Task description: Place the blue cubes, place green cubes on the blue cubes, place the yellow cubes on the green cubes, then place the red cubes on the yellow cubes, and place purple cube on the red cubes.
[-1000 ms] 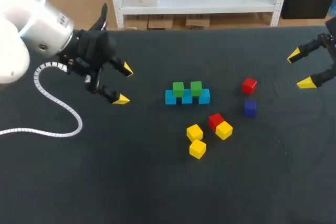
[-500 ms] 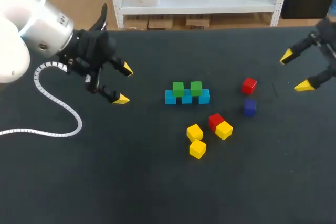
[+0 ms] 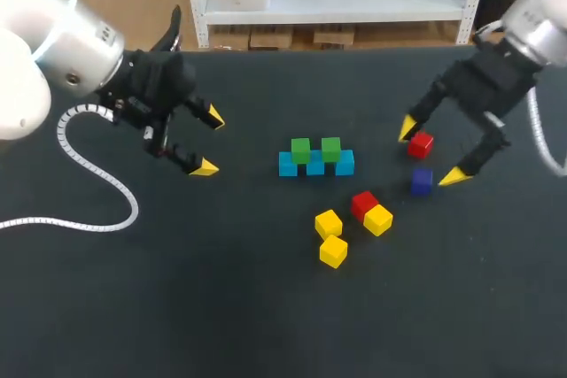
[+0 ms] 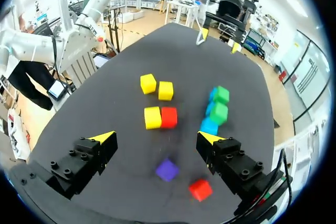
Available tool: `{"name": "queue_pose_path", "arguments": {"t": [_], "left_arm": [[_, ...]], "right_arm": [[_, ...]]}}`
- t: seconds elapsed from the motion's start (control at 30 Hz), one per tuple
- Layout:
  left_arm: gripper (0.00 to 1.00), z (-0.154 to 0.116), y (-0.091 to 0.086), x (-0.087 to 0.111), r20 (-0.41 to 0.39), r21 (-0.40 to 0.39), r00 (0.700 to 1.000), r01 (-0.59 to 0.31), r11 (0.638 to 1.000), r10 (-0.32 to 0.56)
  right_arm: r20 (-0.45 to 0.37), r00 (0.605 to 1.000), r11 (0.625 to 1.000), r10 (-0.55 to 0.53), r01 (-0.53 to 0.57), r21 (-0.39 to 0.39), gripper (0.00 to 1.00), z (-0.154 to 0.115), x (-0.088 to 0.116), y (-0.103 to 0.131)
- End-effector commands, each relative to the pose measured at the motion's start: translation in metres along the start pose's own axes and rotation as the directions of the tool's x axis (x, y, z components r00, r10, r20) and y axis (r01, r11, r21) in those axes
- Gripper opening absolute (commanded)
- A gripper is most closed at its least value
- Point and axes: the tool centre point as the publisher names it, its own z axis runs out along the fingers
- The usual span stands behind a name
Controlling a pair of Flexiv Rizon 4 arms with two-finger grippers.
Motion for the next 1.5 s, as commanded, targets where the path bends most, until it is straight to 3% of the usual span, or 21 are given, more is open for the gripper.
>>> {"name": "queue_pose_path", "arguments": {"t": [0.03,0.5,0.57,0.6,0.7,0.83,0.93,1.27,1.5], "left_arm": [[1.0,0.0,0.001,0.001,0.001,0.001,1.0,-0.002,1.0,0.002],[1.0,0.0,0.001,0.001,0.001,0.001,1.0,-0.002,1.0,0.002],[1.0,0.0,0.001,0.001,0.001,0.001,1.0,-0.002,1.0,0.002],[1.0,0.0,0.001,0.001,0.001,0.001,1.0,-0.002,1.0,0.002],[1.0,0.0,0.001,0.001,0.001,0.001,1.0,-0.002,1.0,0.002],[1.0,0.0,0.001,0.001,0.001,0.001,1.0,-0.002,1.0,0.002],[1.0,0.0,0.001,0.001,0.001,0.001,1.0,-0.002,1.0,0.002],[1.0,0.0,0.001,0.001,0.001,0.001,1.0,-0.002,1.0,0.002],[1.0,0.0,0.001,0.001,0.001,0.001,1.0,-0.002,1.0,0.002]], "right_arm": [[-0.049,0.999,1.0,-0.012,0.012,0.002,1.0,0.025,-0.02,-0.003],[-0.078,0.997,1.0,-0.011,0.011,-0.006,1.0,0.094,-0.073,-0.024],[-0.088,0.996,1.0,-0.003,0.002,-0.004,0.61,0.103,-0.075,-0.026],[-0.092,0.996,1.0,0.003,-0.003,-0.008,0.63,0.107,-0.075,-0.026],[-0.1,0.995,1.0,0.007,-0.008,-0.011,0.83,0.114,-0.075,-0.027],[-0.112,0.994,1.0,0.022,-0.023,-0.013,0.85,0.121,-0.073,-0.026],[-0.124,0.992,0.999,0.03,-0.033,-0.017,0.97,0.124,-0.069,-0.026],[-0.15,0.987,0.998,0.052,-0.055,-0.015,0.85,0.125,-0.05,-0.027],[-0.157,0.986,0.998,0.057,-0.061,-0.015,0.87,0.132,-0.037,-0.03]]}}
